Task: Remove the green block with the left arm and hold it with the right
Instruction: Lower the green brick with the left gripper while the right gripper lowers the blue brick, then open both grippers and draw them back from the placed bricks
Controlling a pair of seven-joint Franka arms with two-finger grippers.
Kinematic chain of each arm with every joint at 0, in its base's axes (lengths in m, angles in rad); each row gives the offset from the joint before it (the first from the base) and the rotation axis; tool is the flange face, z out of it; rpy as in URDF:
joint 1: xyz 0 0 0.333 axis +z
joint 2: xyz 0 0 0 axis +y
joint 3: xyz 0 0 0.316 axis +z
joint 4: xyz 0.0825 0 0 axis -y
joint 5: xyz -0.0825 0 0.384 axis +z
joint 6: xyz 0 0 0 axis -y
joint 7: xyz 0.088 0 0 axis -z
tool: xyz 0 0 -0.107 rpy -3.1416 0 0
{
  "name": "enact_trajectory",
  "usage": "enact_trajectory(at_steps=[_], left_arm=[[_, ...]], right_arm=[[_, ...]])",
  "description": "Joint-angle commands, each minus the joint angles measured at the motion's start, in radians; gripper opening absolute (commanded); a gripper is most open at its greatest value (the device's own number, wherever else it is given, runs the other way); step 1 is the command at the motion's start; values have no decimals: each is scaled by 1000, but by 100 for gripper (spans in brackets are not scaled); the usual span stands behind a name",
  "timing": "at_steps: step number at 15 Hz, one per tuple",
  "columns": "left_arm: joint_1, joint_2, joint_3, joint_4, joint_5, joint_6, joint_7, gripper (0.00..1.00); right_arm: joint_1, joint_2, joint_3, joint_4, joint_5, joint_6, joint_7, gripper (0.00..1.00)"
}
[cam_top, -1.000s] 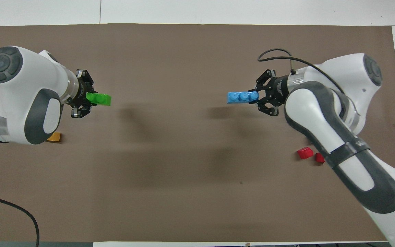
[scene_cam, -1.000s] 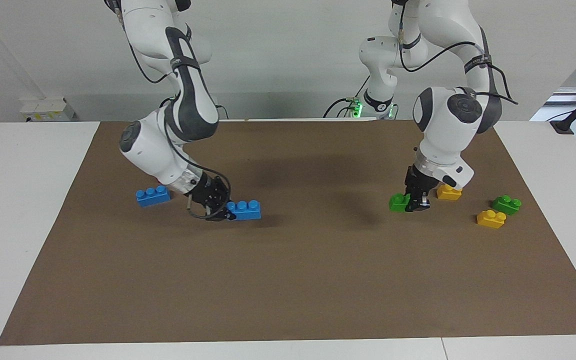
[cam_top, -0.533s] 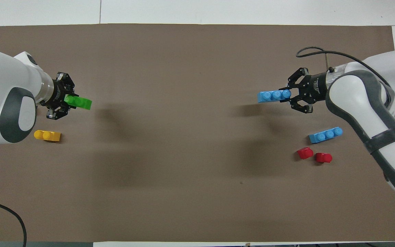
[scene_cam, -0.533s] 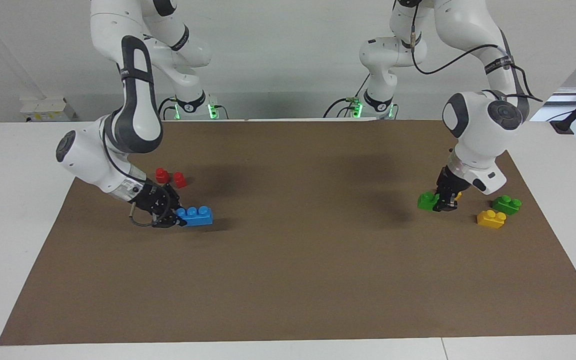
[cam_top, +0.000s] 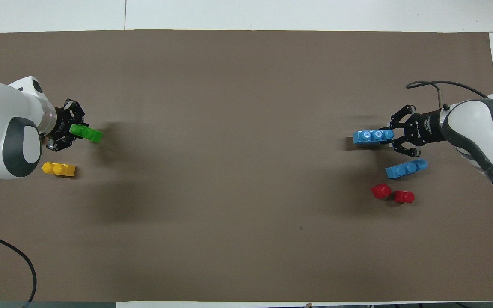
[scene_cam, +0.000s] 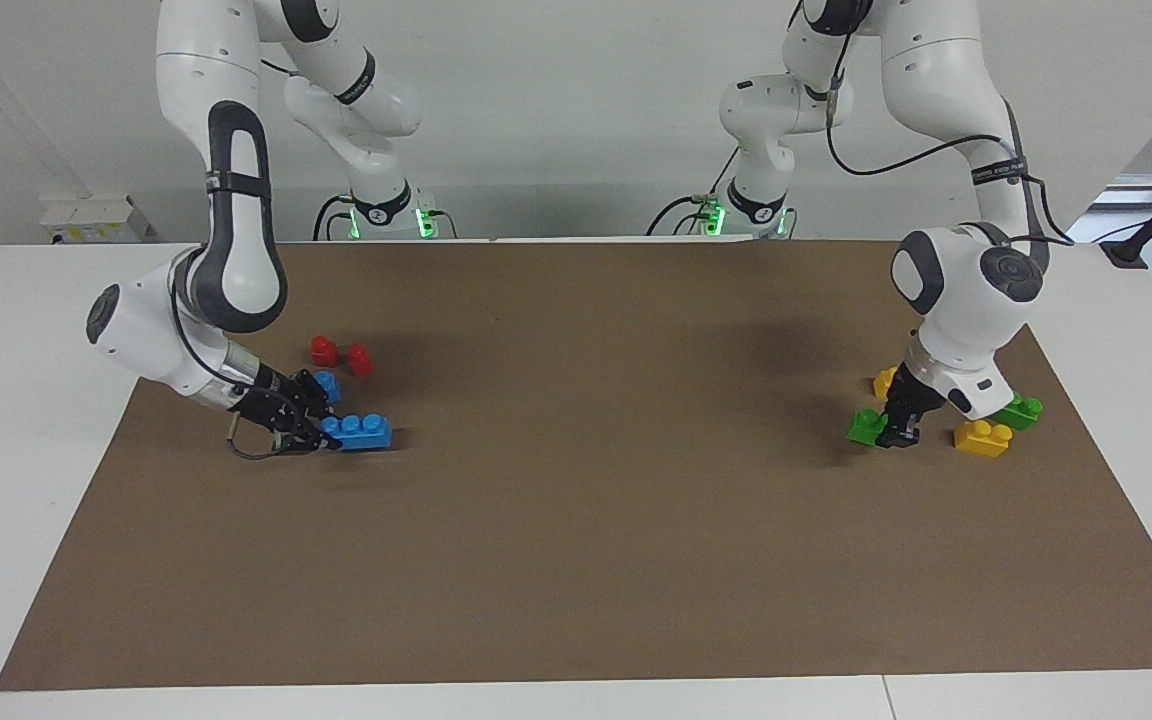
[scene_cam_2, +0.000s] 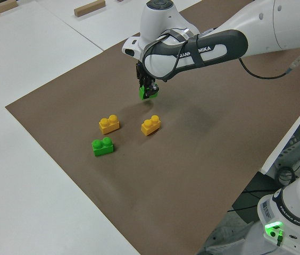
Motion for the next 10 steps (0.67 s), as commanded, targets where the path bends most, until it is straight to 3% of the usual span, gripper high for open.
enact_trajectory(at_steps=[1,9,10], left_arm=[[24,36,-6,34,-1,26,64,0],[38,110,-6,69,8,64,121,0],[41,113,-6,69,8,63,145,0]], right_arm=[[-22,-13,16,-41,-12,46,-32,0],[-8,-19,18,-84,-11,109,-38,0],[-8,-20,18,-84,-12,109,-58,13]])
